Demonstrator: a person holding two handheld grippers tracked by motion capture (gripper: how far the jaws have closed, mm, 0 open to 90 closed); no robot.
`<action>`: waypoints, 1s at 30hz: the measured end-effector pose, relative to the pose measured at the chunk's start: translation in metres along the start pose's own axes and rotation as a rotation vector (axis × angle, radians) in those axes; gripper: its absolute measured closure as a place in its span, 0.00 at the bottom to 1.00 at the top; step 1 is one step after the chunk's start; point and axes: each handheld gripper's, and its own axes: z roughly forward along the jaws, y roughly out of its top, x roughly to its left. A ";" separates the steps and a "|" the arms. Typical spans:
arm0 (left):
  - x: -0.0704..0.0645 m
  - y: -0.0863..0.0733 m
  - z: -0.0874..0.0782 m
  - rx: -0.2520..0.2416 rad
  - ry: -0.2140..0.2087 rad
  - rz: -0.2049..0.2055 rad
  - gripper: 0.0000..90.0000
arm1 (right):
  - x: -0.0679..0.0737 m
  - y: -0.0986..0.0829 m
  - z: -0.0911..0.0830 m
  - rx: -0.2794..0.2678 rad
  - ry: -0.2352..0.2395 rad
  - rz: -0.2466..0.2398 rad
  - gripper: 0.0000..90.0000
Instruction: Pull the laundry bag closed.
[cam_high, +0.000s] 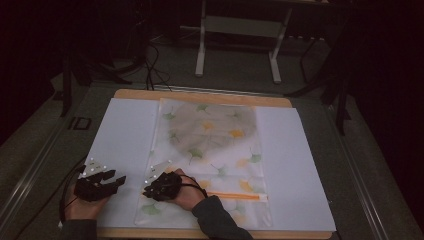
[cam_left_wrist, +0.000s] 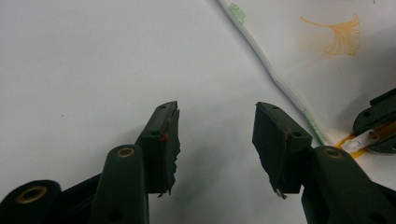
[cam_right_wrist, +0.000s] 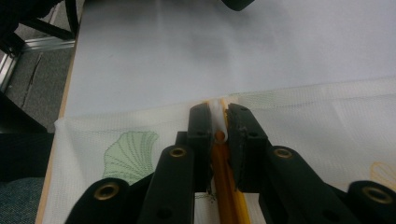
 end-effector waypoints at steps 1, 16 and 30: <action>0.000 0.000 0.000 0.000 0.000 0.000 0.57 | 0.000 0.000 0.001 0.001 0.000 -0.002 0.91; -0.004 0.001 -0.002 0.014 -0.030 -0.002 0.60 | 0.001 0.001 -0.001 -0.004 -0.002 -0.003 0.93; -0.020 -0.007 -0.008 0.018 -0.197 -0.029 0.58 | 0.004 0.001 -0.007 -0.022 -0.015 -0.008 0.93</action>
